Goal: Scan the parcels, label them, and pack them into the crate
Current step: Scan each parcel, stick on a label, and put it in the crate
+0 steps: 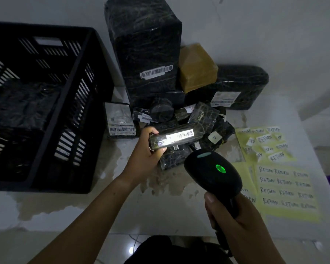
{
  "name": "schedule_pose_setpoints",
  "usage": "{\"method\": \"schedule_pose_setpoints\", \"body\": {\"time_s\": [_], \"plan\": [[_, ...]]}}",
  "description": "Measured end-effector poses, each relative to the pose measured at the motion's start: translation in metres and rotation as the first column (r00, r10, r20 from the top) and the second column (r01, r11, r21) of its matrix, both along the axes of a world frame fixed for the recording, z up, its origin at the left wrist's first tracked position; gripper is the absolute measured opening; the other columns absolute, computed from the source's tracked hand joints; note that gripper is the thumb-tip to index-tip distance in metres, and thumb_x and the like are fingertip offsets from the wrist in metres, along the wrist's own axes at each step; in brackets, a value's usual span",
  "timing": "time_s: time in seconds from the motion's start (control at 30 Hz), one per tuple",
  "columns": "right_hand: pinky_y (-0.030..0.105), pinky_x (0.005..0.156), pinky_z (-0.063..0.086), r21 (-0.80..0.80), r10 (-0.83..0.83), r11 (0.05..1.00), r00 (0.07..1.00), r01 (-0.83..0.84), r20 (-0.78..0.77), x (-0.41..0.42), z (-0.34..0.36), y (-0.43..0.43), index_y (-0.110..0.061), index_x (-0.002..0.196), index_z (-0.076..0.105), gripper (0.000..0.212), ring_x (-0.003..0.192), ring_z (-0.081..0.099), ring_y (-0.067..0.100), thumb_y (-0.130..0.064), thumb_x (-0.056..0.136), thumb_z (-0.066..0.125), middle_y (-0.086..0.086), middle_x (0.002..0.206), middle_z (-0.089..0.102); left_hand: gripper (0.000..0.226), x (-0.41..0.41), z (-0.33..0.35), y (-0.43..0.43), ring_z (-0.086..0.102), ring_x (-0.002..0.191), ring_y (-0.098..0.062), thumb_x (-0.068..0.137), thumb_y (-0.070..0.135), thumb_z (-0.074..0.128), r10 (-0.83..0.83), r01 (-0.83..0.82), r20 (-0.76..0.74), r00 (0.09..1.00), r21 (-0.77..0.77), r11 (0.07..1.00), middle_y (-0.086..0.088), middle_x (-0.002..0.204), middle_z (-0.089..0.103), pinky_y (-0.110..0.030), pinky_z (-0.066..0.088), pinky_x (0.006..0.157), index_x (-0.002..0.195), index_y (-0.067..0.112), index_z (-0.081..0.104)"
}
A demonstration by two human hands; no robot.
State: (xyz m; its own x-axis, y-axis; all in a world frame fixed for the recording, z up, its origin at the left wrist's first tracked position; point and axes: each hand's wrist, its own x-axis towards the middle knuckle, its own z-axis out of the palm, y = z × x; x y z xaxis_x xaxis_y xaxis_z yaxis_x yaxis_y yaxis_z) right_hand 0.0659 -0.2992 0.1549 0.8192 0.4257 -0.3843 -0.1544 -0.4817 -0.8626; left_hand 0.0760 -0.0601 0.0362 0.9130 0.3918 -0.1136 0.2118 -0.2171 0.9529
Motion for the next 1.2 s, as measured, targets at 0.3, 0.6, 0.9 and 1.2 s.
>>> {"method": "schedule_pose_setpoints", "body": {"time_s": [0.3, 0.6, 0.9, 1.2], "plan": [[0.016, 0.048, 0.041, 0.009, -0.048, 0.999, 0.999, 0.048, 0.016, 0.001, 0.004, -0.006, -0.024, 0.069, 0.058, 0.050, 0.044, 0.055, 0.009, -0.072, 0.058, 0.051, 0.008, 0.054, 0.060, 0.048, -0.001, -0.002, -0.003, 0.066, 0.100, 0.001, 0.096, 0.003, 0.066, 0.009, -0.009, 0.008, 1.000, -0.053, 0.999, 0.008, 0.119, 0.064, -0.018, 0.054, 0.078, 0.112, 0.039, 0.039], [0.016, 0.050, 0.040, 0.006, -0.015, 1.000, 1.000, 0.015, 0.018, 0.002, 0.001, -0.004, -0.035, 0.067, 0.059, 0.040, 0.047, 0.055, 0.005, -0.075, 0.066, 0.055, 0.002, 0.058, 0.061, 0.046, 0.000, -0.003, -0.002, 0.066, 0.097, -0.001, 0.095, 0.005, 0.068, 0.017, -0.017, 0.005, 1.000, -0.043, 0.999, 0.003, 0.115, 0.065, -0.015, 0.051, 0.076, 0.113, 0.036, 0.039], [0.029, 0.056, 0.033, -0.196, 0.346, 0.921, 0.938, -0.336, 0.019, 0.032, -0.109, 0.013, -0.034, 0.108, 0.040, 0.026, 0.056, 0.045, 0.012, -0.028, 0.091, 0.059, 0.004, 0.073, 0.052, 0.043, -0.011, -0.001, 0.015, 0.067, 0.097, -0.006, 0.096, 0.007, 0.067, 0.061, -0.062, -0.026, 0.998, -0.040, 0.997, 0.014, 0.112, 0.063, -0.023, 0.055, 0.082, 0.121, 0.028, 0.038], [0.032, 0.072, 0.044, -0.496, 0.703, 0.655, 0.701, -0.570, 0.122, 0.031, -0.184, 0.070, -0.018, 0.135, 0.039, 0.061, 0.106, 0.060, 0.027, -0.034, 0.084, 0.068, 0.006, 0.123, 0.060, 0.025, -0.037, 0.000, 0.017, 0.060, 0.092, 0.001, 0.100, 0.016, 0.060, 0.222, -0.224, -0.027, 0.975, -0.147, 0.963, 0.020, 0.103, 0.060, -0.025, 0.052, 0.082, 0.117, 0.023, 0.043]]}}
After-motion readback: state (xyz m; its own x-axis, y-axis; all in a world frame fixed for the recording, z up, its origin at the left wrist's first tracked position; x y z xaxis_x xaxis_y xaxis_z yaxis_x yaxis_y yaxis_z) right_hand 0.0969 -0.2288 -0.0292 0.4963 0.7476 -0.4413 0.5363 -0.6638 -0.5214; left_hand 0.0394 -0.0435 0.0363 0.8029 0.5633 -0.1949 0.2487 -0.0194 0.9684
